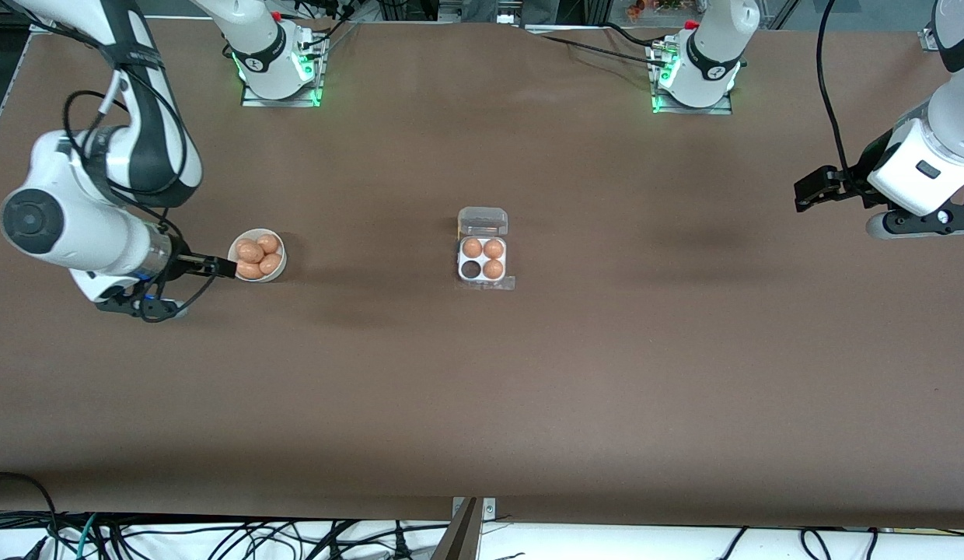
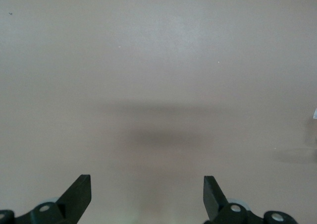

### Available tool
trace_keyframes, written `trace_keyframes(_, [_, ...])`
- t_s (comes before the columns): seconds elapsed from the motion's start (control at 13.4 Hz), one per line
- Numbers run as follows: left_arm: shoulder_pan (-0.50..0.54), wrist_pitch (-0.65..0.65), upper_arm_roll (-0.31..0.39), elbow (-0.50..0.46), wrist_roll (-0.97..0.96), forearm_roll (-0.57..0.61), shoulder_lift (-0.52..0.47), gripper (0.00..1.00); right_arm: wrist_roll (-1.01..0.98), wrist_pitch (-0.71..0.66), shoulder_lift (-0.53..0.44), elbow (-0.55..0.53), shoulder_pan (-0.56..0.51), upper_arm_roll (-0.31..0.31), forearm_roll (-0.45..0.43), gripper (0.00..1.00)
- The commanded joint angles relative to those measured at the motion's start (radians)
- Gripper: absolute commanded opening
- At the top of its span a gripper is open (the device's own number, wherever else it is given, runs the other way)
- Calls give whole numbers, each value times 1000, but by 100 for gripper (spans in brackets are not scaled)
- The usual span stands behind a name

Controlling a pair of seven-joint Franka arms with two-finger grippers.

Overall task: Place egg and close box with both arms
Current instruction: 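Move the right gripper over the white egg bowl and lower it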

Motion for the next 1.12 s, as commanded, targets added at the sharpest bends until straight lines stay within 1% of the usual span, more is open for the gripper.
trace_keyframes(0.0, [-4, -19, 1, 29, 19, 5, 13, 100, -8, 149, -38, -154, -1, 13, -8, 100])
trace_keyframes(0.15, [-4, -19, -1, 29, 19, 5, 13, 100, -20, 207, -31, -213, -1, 13, -10, 100])
trace_keyframes(0.52, [-4, -19, -1, 29, 19, 5, 13, 100, -98, 205, -16, -259, -3, 13, -8, 100])
trace_keyframes(1.05, [-6, -19, -1, 29, 19, 4, 13, 100, -104, 205, 21, -253, -3, 13, -8, 100])
